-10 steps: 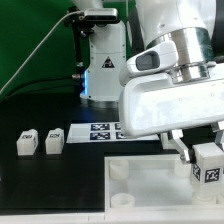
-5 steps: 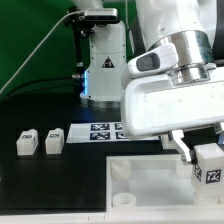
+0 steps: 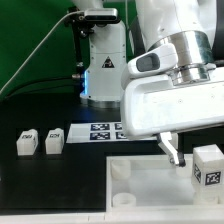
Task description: Assemble one leg
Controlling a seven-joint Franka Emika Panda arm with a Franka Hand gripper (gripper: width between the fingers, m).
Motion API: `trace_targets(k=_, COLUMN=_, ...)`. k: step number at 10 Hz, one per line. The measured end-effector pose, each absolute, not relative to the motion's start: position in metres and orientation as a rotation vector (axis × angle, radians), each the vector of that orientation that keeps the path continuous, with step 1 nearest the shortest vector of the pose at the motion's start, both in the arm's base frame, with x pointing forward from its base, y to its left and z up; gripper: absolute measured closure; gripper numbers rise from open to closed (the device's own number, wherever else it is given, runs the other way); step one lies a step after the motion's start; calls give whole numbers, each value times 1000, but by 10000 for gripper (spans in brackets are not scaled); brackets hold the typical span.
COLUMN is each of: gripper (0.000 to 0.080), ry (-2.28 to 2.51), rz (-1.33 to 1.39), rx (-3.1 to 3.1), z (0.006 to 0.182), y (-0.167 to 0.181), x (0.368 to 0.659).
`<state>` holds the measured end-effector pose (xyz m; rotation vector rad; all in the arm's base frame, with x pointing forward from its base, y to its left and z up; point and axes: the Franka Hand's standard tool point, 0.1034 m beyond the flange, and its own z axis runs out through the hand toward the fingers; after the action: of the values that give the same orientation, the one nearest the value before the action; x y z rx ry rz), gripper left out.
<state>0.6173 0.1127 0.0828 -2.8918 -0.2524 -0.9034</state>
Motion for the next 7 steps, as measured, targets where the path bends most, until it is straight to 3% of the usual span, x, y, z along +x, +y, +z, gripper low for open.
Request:
trace_targets(k=5, gripper=151, ry=-245, rz=-873, rx=-2898, z=83, y=114, x=618)
trace_targets(k=7, gripper=151, ry=-230, rz=-743, rx=-2919, z=104, y=119, x=625)
